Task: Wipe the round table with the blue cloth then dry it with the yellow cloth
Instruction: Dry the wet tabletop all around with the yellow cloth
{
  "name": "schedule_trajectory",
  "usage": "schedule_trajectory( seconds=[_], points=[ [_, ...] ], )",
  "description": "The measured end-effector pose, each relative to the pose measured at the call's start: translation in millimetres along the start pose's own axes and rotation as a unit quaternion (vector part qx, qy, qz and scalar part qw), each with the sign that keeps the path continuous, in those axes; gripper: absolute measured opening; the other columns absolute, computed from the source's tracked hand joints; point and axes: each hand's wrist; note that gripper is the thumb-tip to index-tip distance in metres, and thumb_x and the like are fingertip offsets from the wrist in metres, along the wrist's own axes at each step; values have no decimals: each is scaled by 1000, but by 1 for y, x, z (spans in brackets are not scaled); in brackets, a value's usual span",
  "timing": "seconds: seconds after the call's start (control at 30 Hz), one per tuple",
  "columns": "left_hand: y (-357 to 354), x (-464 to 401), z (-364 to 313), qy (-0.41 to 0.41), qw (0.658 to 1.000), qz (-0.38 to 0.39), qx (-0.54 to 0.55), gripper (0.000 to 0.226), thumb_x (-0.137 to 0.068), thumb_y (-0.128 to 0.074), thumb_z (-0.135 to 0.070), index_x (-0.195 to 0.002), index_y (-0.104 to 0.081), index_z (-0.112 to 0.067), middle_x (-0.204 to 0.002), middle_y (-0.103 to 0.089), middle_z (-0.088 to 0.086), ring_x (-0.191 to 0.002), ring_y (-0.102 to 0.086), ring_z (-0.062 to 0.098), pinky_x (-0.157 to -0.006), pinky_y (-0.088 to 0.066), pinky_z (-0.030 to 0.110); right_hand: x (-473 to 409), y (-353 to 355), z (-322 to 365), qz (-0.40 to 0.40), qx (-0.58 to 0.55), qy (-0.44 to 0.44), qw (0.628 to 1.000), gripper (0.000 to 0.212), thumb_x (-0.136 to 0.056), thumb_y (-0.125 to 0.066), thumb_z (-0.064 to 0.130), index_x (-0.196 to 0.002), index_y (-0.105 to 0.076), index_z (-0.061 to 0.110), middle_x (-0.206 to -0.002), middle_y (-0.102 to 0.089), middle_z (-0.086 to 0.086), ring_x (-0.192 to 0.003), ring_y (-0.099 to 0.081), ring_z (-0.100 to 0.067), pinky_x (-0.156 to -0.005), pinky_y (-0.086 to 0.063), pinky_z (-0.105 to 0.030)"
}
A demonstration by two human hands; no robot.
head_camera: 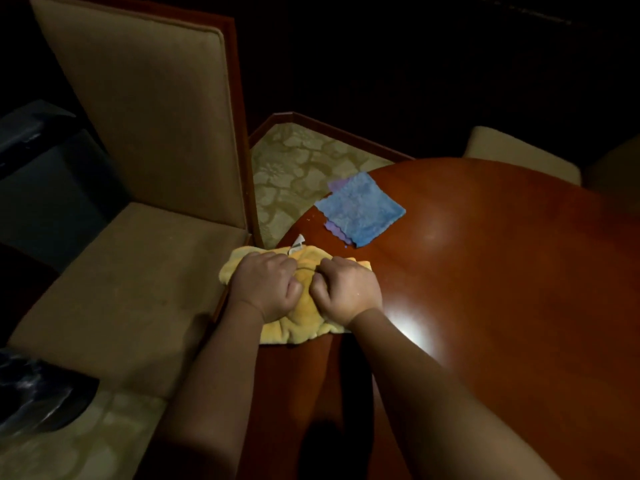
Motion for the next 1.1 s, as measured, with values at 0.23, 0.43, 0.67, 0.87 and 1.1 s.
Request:
schedule_trajectory(
  seconds=[0.23,0.43,0.67,0.87,1.1],
  points=[
    [11,13,-20,6,999,45,-23,32,-69,-36,-30,-53,-56,-10,-51,-56,6,-44,-53,25,-46,-41,29,23,16,9,58,12,-48,997,50,-79,-21,49,-76,-55,14,-74,-59,-4,-68,-55,-23,-55,-22,-27],
    [21,49,-64,4,991,129,-17,49,-73,-21,-36,-69,-62,-10,-66,-61,6,-61,-56,26,-59,-39,32,84,40,10,88,-8,-56,994,42,-83,-21,47,-74,-48,16,-69,-51,-1,-63,-49,-21,-54,-23,-28],
    [25,81,-104,-19,991,129,-10,27,-67,-38,-29,-57,-56,-12,-53,-54,2,-46,-50,22,-48,-40,30,140,59,2,86,-47,-50,994,49,-89,-18,43,-86,-56,12,-82,-59,-8,-74,-55,-27,-58,-31,-30],
    [12,72,-94,-39,995,95,12,26,-67,-39,-28,-58,-56,-11,-55,-52,3,-47,-49,22,-47,-39,31,125,50,-11,76,-23,-3,997,38,-91,-29,38,-82,-58,14,-72,-58,-5,-63,-56,-24,-53,-36,-29],
    [-7,1,-60,-110,989,92,25,24,-67,-41,-29,-58,-54,-11,-56,-51,4,-50,-50,26,-48,-38,30,74,43,-30,3,-15,-59,998,28,-86,-41,34,-71,-56,16,-63,-55,0,-54,-53,-21,-50,-27,-22]
  ],
)
Point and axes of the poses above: each hand's wrist, its own x-axis away from the middle knuckle, its own y-axis out of the back of the hand, z = x × y
